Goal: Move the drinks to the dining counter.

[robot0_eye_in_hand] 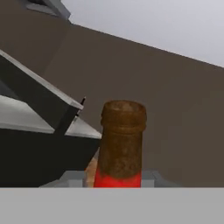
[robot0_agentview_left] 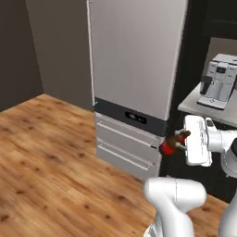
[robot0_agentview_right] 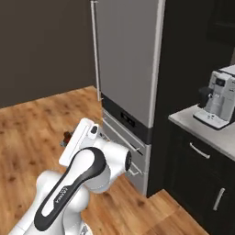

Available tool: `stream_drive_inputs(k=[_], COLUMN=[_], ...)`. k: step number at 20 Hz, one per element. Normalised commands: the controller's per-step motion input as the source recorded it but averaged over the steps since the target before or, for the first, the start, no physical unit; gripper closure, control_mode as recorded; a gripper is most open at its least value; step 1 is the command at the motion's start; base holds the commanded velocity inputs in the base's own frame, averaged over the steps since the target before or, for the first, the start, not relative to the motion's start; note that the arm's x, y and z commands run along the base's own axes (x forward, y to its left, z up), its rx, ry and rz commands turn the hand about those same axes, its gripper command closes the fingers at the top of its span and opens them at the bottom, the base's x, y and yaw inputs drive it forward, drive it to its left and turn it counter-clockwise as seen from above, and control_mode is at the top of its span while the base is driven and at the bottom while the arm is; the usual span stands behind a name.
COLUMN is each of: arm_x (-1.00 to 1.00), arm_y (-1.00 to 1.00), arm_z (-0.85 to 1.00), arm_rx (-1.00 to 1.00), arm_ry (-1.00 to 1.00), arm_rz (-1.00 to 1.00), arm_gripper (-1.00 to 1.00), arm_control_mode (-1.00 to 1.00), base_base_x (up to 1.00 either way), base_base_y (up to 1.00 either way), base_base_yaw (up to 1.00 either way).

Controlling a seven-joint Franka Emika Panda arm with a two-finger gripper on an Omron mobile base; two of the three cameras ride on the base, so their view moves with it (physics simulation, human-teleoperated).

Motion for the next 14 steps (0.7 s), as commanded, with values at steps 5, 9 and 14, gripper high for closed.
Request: stream_drive_inputs(k=[5,9,14], arm_x=[0.0,0.0,0.0], arm_y=[0.0,0.0,0.0], arm_z=[0.0,0.0,0.0], arm_rx=[0.0,0.0,0.0], arm_ry=[0.0,0.0,0.0], arm_rz=[0.0,0.0,0.0], arm_gripper=[1.0,1.0,1.0], arm_control_mode=[1.0,1.0,1.0], base_base_x=[-0.03,0.02,0.38], base_base_y=[1.0,1.0,1.0], base_base_yaw=[0.54,0.45,0.4])
